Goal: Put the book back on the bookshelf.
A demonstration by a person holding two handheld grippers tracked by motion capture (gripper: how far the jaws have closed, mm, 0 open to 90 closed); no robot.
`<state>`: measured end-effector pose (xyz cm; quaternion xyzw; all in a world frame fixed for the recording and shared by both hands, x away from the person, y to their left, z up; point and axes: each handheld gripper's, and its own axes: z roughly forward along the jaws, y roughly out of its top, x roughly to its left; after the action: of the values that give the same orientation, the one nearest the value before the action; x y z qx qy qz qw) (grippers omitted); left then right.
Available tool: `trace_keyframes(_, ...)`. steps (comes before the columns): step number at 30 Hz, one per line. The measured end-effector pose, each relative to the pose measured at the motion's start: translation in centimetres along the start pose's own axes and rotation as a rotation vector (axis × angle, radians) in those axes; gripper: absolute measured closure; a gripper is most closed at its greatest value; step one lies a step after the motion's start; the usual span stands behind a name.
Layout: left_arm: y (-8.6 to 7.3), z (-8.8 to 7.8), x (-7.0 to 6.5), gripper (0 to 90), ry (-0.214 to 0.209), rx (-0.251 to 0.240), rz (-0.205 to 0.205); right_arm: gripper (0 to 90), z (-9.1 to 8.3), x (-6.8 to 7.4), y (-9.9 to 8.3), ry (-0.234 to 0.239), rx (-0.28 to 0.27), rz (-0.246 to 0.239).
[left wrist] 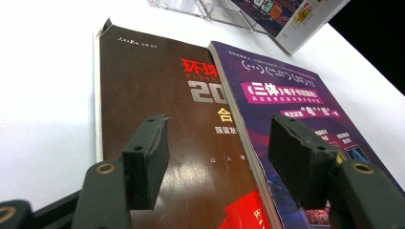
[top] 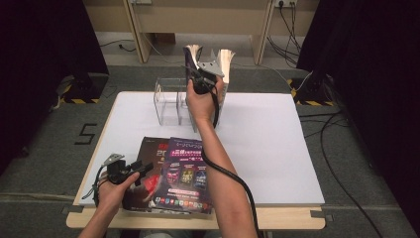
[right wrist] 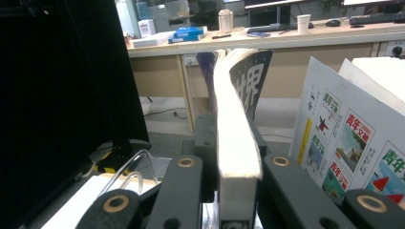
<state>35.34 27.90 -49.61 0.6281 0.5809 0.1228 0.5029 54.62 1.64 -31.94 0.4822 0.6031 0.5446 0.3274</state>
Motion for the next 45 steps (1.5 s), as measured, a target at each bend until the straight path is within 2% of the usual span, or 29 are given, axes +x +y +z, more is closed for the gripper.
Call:
trace_keyframes(11,0.0,0.0,0.0,38.7,0.000,0.002,0.002,82.6,0.7,-0.3,0.1,-0.017,-0.026,-0.004)
trace_keyframes(14,0.0,0.0,0.0,38.7,-0.001,0.001,0.003,82.5,1.0,-0.4,-0.5,-0.028,-0.020,-0.008)
trace_keyframes(15,0.0,0.0,0.0,38.7,-0.002,0.000,0.002,82.5,1.0,-0.3,-0.7,-0.034,-0.032,-0.012)
trace_keyframes(18,0.0,0.0,0.1,38.7,0.001,0.001,0.002,82.4,0.9,-0.2,-1.0,-0.030,-0.033,-0.017)
trace_keyframes(25,-0.1,0.0,0.0,38.7,-0.002,0.003,0.004,80.2,0.2,-0.2,-2.0,-0.060,-0.031,-0.018)
trace_keyframes(30,-0.1,0.1,-0.1,38.7,-0.003,0.004,0.004,76.4,-0.4,-0.6,-2.2,-0.047,0.005,-0.009)
trace_keyframes(35,-0.2,0.1,-0.2,38.7,-0.004,0.009,0.006,70.9,-0.7,-1.2,-2.0,-0.036,0.034,0.043)
trace_keyframes(41,-0.2,0.2,-0.3,38.7,-0.004,0.008,0.003,71.5,-0.9,-1.0,-1.2,-0.048,0.076,0.054)
trace_keyframes(45,-0.2,0.2,-0.3,38.6,-0.007,0.007,0.006,79.4,-0.5,-1.2,-0.3,-0.078,0.133,0.048)
